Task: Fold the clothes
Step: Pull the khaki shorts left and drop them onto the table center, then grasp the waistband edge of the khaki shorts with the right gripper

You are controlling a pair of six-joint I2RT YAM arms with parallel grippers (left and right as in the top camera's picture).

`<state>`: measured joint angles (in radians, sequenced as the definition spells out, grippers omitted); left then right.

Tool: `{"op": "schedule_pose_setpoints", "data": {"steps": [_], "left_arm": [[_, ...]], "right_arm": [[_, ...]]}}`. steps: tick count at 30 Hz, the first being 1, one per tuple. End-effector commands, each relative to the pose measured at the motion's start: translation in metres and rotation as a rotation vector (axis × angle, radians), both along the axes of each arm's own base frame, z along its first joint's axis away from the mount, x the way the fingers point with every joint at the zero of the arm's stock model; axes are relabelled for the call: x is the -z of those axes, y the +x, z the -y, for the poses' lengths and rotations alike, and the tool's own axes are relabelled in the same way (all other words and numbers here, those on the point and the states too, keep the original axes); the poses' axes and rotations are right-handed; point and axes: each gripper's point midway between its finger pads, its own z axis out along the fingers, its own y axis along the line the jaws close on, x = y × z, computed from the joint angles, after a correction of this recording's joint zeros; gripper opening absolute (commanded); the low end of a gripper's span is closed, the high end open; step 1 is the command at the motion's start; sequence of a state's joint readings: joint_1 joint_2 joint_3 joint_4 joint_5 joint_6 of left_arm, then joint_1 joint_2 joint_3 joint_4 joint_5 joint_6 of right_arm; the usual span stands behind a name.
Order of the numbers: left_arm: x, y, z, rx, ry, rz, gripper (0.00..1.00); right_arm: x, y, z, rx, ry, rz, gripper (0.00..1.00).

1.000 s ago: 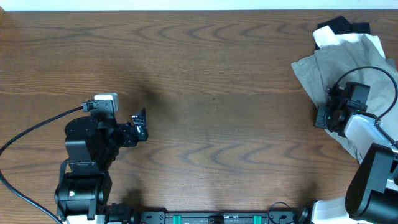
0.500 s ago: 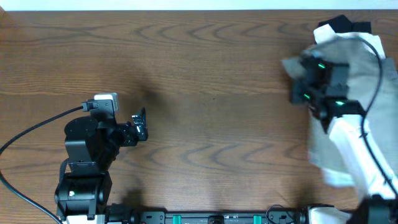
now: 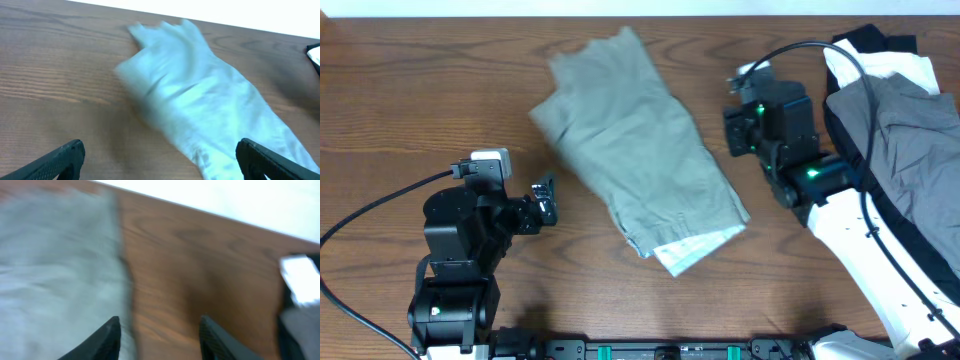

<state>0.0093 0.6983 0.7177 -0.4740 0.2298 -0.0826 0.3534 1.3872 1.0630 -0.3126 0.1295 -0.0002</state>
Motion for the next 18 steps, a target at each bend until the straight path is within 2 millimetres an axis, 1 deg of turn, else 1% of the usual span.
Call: {"op": "schedule_pose_setpoints", "data": {"steps": [1,3,5,8,11,12,15,18], "left_arm": [[-0.010,0.001,0.001,0.001,-0.010,0.021,0.98],[-0.010,0.001,0.001,0.001,-0.011,0.021,0.98],[-0.010,0.001,0.001,0.001,-0.011,0.021,0.98],[-0.010,0.001,0.001,0.001,-0.011,0.021,0.98],[-0.010,0.001,0.001,0.001,-0.010,0.021,0.98],[-0.010,0.001,0.001,0.001,-0.011,0.021,0.98],[-0.010,0.001,0.001,0.001,-0.011,0.021,0.98],[-0.010,0.001,0.001,0.001,-0.010,0.021,0.98]], "right_arm": [[0.011,0.002,0.038,0.128,-0.056,-0.039,0.52],[0.019,-0.003,0.048,0.144,-0.064,-0.081,0.52],[0.029,-0.011,0.048,0.122,-0.053,-0.141,0.50],[0.046,-0.030,0.034,0.039,-0.012,-0.248,0.49],[0.067,-0.053,0.008,-0.106,0.047,-0.363,0.50],[0.075,-0.059,0.003,-0.128,0.058,-0.395,0.51],[0.104,-0.079,-0.002,-0.151,0.049,-0.507,0.52],[0.129,-0.091,-0.004,-0.160,0.031,-0.582,0.51]]}}
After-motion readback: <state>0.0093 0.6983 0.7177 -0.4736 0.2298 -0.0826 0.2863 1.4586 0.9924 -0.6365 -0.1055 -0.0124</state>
